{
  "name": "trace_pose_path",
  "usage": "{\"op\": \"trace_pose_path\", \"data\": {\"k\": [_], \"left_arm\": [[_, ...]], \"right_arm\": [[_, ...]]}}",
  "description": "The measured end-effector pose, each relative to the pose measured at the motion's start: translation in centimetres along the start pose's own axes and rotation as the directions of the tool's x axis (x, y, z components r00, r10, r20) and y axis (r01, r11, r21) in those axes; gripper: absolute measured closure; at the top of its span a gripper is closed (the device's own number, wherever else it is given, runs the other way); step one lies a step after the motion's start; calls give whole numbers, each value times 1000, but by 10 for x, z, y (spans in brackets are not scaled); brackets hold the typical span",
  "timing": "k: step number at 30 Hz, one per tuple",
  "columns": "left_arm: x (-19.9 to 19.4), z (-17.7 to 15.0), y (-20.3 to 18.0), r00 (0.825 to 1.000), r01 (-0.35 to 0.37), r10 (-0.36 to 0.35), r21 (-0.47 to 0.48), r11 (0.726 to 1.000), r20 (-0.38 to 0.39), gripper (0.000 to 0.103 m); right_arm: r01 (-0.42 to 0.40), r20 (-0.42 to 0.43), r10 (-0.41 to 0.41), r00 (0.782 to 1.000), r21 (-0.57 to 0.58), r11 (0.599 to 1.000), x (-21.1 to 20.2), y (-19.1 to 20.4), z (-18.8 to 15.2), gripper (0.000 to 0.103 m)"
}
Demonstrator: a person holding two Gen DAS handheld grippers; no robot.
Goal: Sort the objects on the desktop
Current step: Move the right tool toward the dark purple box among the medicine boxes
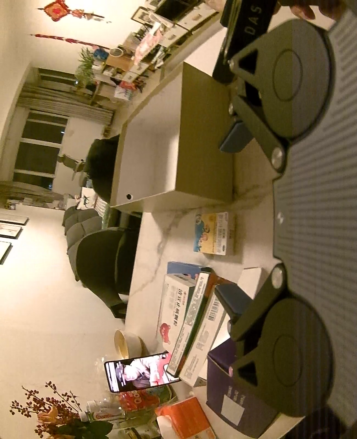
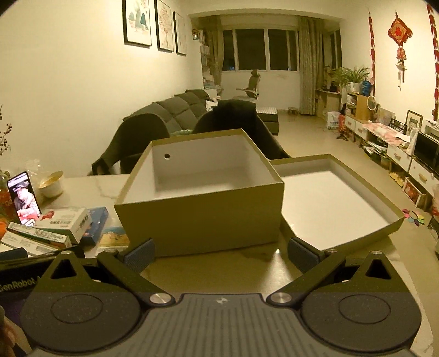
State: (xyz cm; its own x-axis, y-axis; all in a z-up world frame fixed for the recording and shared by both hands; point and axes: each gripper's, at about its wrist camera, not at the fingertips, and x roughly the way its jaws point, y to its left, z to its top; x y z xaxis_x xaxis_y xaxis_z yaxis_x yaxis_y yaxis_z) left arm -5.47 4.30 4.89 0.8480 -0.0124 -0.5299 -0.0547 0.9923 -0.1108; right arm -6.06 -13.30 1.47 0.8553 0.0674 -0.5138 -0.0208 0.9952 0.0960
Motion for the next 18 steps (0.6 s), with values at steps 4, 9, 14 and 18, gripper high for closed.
{"op": "trace_pose_path", "data": {"k": [4, 9, 14, 18], "left_arm": [[1, 1, 1, 999, 37, -37, -7, 999, 9, 0], [-3, 3, -3, 996, 87, -87, 1, 996, 23, 0], [-10, 3, -5, 993, 110, -111, 6, 994, 47, 0], [-18, 3, -4, 991, 100, -101, 9, 995, 88, 0]], "right_arm": [[0, 31, 1, 1000, -2, 1000, -1, 1, 0, 0], [-2, 46, 1, 999, 7, 1000, -2, -2, 0, 0], [-20, 45, 20, 999, 16, 1000, -2, -6, -2, 0], [-69, 55, 67, 996, 25, 997, -3, -8, -4, 0]]}}
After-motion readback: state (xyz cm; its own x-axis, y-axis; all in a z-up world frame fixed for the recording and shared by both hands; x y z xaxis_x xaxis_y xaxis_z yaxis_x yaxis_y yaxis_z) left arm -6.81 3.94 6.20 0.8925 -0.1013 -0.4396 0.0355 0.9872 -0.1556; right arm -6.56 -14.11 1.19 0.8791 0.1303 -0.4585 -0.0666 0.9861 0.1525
